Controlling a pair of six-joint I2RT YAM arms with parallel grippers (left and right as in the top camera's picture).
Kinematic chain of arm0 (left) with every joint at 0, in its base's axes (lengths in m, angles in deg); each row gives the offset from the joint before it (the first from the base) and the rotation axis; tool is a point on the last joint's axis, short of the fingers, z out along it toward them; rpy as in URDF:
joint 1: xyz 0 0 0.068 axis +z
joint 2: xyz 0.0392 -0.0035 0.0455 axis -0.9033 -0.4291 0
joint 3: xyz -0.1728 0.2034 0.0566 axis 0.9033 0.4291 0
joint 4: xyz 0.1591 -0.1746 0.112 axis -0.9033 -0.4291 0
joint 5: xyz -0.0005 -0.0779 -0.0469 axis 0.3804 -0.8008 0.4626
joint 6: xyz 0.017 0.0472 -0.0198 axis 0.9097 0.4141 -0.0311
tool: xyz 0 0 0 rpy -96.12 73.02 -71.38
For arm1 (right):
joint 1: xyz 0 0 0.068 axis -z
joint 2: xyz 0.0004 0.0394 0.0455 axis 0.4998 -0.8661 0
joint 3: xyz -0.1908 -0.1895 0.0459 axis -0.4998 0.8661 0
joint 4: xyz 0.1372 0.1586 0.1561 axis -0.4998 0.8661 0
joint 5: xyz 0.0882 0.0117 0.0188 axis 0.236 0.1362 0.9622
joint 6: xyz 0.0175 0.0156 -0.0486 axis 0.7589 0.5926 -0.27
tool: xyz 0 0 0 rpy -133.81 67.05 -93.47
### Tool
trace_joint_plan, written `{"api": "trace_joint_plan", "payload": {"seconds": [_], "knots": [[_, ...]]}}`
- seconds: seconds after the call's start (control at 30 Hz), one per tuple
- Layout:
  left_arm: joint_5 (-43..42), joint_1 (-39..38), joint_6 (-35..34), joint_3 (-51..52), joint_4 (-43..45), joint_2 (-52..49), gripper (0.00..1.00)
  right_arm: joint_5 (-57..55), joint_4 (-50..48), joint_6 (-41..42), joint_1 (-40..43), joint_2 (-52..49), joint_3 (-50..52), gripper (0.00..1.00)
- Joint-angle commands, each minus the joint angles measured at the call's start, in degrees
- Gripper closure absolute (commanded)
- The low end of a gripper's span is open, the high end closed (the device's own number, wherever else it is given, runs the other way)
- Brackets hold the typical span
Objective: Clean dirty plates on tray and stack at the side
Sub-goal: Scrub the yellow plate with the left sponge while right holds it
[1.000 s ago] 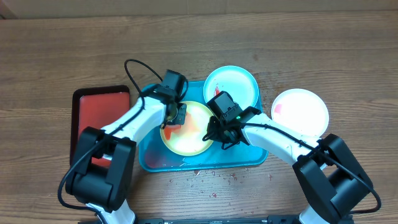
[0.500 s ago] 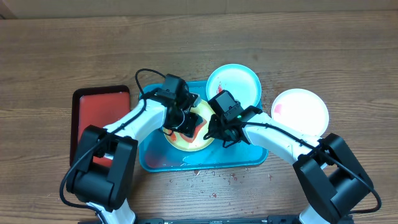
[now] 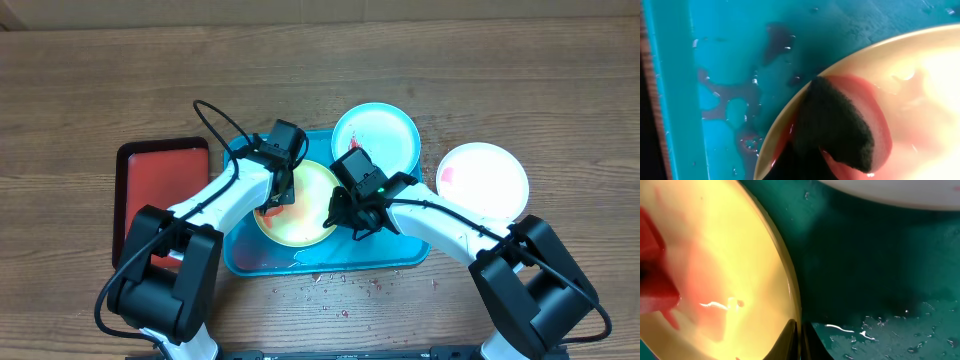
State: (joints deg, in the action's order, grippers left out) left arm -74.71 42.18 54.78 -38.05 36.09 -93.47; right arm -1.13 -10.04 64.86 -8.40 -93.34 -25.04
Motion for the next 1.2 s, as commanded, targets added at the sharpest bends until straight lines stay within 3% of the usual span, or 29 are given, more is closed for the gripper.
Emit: {"api": "trace_joint_plan", "payload": {"seconds": [0.0, 0.13, 0.27, 0.4, 0.6, 0.7, 1.17], "knots": [[-20.59, 1.49, 16.9, 2.67, -1.11, -3.52, 0.96, -0.46, 0.92, -0.81, 0.15, 0.39, -0.11, 0.96], [-46.16, 1.49, 36.04, 2.67, -3.69, -3.52, 0.96, -0.46, 0.87, -0.79, 0.15, 0.39, -0.11, 0.96], [-47.74, 1.49, 38.18, 2.67, -2.95, -3.52, 0.96, -0.46, 0.9, -0.81, 0.15, 0.39, -0.11, 0.96], [-39.98, 1.49, 31.71, 2.67, 0.09, -3.52, 0.96, -0.46, 0.92, -0.81, 0.15, 0.39, -0.11, 0.96], [-13.64, 1.49, 9.42, 2.67, 1.84, -3.52, 0.96, -0.46, 0.92, -0.81, 0.15, 0.39, -0.11, 0.96], [-3.91, 1.49, 1.81, 2.67, 0.04, -3.54, 0.96, -0.46, 0.92, -0.81, 0.15, 0.39, -0.11, 0.96], [10.38, 1.49, -3.39, 2.67, -1.53, -3.52, 0.96, -0.48, 0.9, -0.81, 0.15, 0.39, -0.11, 0.96]]}}
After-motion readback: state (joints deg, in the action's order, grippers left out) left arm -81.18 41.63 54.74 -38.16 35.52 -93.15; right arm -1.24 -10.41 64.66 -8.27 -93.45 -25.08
